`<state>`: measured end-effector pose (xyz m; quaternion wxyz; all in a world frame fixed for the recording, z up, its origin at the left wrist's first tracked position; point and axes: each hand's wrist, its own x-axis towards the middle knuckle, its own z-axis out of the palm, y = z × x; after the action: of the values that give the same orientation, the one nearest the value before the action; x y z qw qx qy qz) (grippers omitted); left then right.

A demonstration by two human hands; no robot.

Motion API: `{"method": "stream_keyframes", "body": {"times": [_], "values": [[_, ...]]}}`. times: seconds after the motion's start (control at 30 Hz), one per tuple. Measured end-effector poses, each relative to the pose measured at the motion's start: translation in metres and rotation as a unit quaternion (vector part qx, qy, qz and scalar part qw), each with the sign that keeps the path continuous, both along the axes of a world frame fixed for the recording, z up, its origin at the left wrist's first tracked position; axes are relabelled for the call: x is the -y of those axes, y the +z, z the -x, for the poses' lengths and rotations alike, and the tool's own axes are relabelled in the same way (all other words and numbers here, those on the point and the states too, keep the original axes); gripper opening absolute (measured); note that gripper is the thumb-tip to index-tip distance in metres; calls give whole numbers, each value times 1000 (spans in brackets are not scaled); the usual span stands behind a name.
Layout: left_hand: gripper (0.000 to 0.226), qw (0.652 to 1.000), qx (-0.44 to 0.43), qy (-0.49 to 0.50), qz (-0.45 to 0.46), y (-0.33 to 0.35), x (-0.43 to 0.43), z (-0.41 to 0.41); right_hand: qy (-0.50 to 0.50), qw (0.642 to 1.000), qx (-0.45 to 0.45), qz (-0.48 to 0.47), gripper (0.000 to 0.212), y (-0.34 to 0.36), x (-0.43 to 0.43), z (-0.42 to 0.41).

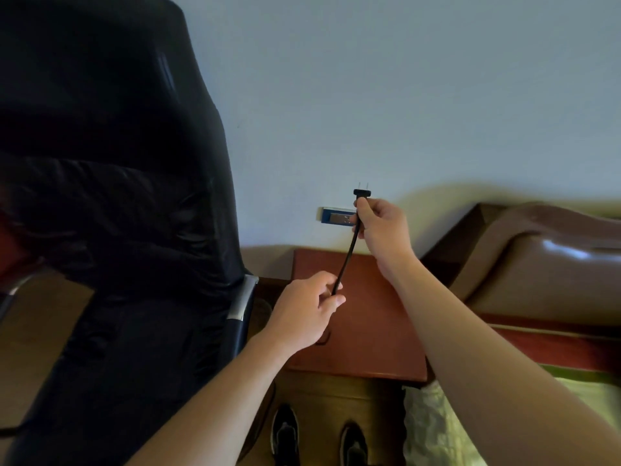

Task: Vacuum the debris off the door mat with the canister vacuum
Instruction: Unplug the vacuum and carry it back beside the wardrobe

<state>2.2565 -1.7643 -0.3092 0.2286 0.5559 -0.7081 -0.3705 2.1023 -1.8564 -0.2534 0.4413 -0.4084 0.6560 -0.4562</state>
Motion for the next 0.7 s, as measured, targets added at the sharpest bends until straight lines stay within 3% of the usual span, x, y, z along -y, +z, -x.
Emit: {"method": "stream_keyframes", "body": {"times": [0.7], "values": [[11,980,-14,189,52,101,-105,44,201,978,5,63,21,128,-71,9]]}}
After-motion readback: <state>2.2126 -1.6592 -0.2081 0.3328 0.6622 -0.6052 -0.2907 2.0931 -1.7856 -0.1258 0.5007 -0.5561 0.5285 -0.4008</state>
